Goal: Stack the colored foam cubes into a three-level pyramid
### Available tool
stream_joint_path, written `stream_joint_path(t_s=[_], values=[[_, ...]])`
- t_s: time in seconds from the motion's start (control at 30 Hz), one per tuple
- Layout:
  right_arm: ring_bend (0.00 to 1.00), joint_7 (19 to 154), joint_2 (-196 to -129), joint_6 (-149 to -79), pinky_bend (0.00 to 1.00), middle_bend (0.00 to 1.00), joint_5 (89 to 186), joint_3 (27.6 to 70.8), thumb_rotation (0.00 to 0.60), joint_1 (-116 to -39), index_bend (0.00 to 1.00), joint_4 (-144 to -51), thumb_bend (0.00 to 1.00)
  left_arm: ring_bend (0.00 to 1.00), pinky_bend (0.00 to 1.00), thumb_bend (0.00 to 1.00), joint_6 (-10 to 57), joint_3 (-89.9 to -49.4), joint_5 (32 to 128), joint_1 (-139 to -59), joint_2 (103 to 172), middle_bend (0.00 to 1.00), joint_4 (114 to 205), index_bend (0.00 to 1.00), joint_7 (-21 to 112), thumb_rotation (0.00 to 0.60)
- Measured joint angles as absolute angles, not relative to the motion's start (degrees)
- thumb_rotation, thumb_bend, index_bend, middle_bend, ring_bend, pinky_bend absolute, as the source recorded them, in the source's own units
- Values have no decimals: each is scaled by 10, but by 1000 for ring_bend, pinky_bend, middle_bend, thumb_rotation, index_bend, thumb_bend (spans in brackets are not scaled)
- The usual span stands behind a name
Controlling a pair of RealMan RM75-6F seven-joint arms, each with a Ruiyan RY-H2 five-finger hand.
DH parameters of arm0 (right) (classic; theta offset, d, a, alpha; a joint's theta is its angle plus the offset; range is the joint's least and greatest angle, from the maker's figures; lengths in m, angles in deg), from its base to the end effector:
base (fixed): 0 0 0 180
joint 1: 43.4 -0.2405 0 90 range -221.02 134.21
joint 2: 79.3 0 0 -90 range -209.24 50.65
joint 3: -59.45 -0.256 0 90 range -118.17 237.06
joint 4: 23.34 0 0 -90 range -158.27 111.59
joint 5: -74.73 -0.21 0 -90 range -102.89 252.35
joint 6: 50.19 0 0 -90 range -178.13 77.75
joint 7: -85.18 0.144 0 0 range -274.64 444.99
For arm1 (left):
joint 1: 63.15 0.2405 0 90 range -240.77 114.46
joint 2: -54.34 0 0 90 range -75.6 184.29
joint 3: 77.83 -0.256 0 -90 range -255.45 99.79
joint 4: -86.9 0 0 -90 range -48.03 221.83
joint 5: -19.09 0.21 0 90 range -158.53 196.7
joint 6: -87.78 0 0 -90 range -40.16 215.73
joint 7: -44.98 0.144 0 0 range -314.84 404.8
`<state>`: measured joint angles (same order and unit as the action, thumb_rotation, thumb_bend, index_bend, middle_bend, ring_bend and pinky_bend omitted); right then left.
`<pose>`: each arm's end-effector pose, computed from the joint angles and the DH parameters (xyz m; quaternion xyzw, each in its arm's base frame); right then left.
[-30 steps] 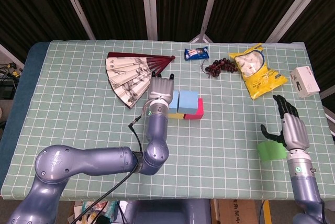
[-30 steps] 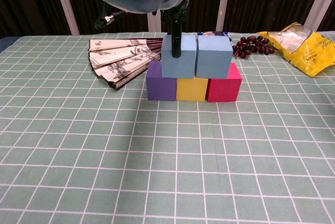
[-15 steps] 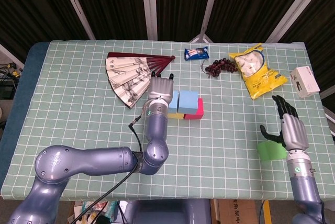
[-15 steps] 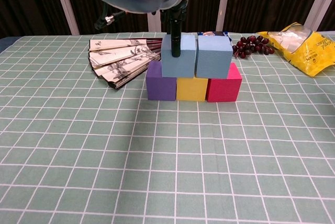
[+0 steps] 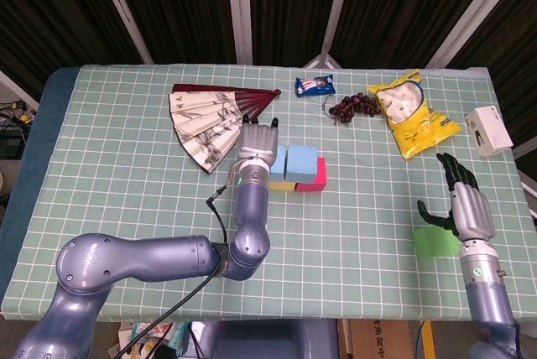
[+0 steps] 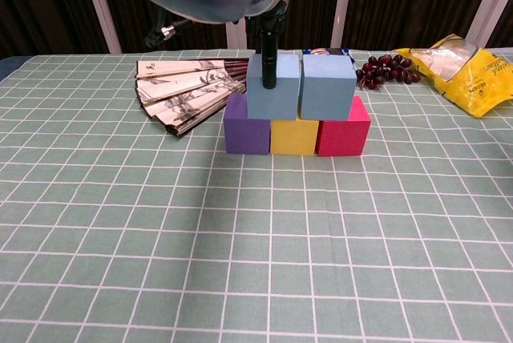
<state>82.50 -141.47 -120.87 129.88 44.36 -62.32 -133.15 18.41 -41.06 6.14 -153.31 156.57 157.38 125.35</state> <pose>-0.2464 -0.2722 0.1496 0.4798 -0.5471 0.4322 0.5326 0.0978 0.4180 -0.0341 -0.7210 -0.3946 -0.1904 0.5368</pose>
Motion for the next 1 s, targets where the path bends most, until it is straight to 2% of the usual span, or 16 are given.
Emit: stream_joint_path(t_s=[1.0], values=[[0,826,-1414,-1210,0,0,1300,443,600,-623,0,-1335,378,116,33,347,183,-402,77,-1531,1573,434,1574,0,1251,600]])
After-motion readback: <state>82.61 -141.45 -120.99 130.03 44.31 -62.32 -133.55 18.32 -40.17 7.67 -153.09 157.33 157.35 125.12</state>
